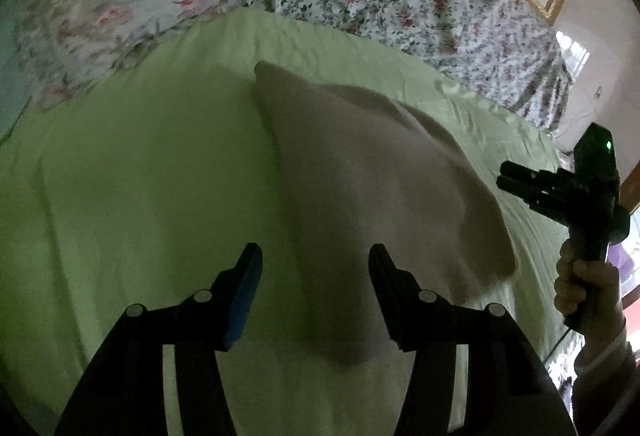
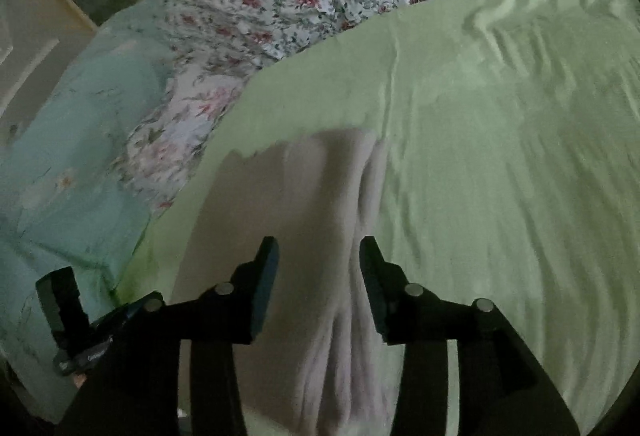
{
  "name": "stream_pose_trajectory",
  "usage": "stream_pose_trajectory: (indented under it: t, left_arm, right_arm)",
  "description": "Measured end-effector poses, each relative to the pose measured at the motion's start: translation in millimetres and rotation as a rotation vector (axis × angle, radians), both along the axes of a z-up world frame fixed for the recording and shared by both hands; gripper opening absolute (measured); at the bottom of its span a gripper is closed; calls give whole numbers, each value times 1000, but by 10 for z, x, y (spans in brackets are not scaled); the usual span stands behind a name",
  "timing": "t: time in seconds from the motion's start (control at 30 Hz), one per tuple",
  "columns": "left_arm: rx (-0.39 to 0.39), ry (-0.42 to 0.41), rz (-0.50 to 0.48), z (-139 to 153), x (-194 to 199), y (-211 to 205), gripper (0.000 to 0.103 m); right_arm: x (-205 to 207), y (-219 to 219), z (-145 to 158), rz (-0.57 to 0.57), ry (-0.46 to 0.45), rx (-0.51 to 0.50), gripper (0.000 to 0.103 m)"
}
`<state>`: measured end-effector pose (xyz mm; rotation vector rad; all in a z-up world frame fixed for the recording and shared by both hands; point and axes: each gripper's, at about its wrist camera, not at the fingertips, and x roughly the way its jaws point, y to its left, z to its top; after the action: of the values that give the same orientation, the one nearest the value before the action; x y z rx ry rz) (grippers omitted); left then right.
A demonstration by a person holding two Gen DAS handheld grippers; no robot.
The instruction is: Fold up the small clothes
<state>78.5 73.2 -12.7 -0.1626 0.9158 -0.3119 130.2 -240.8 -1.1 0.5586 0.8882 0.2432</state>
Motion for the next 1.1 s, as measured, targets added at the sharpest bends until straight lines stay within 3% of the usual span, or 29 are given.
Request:
stream_pose_trajectory:
  t: [0.23,0.43,0.6,0.63,0.67,0.7,0.73,0.83,0.9,0.97,1.03,1.1]
  left_arm:
    - [-31,19,-24,-196,-543,28,63]
    - [35,-4,-29,-349,-509,-197,63]
    - [156,-14,-15,-521,-396,-363,63]
    - [193,-17,-3,-553,-378,-392,57]
    - [223,-22,10,-576,-369,-415,40]
    - [240,-27,20,-573,-369,-430,30]
    - [259,-39,36,-546,-381,-443,20]
    - [389,-102,79,-488,-484,-615,14]
    - [491,-96,64,-601,-539,-805,12]
    - [541,-89,56,-686,-577,-895,11]
    - [540,-90,33,-663,-614,-909,11]
    - [445,-51,10,-597,-603,-773,14]
  right_arm:
    - [-650,134,-145,19,30,21,44]
    - [-703,256,-295,53,50,24,44]
    - [-625,315,-429,72,67,25,44]
    - [-608,328,-443,76,70,25,34]
    - [-593,344,-439,82,70,18,26]
    - [-583,346,-424,85,70,10,9]
    - [-574,335,-391,86,64,6,8]
    - [-598,225,-238,68,21,-15,7]
    - [-596,175,-240,64,34,-75,7]
    - [-567,194,-335,64,68,-173,7]
    - [-537,226,-497,71,108,-205,7]
    - [-550,195,-549,52,108,-174,9]
